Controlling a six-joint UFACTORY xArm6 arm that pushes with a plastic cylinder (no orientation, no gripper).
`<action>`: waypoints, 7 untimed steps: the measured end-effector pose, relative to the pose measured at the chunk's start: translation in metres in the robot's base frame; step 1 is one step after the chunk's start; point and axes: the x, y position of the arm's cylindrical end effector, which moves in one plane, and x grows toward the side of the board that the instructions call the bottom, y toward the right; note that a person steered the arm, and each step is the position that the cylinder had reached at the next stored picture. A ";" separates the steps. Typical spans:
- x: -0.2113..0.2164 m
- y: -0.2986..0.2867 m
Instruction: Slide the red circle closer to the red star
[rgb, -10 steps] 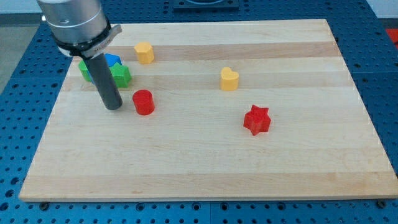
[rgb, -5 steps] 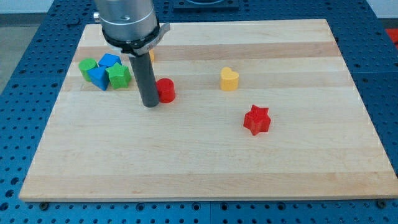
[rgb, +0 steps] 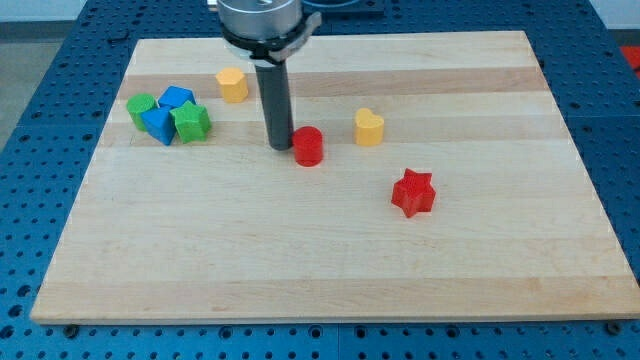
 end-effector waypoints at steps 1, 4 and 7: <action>0.003 0.018; 0.018 0.041; 0.030 0.060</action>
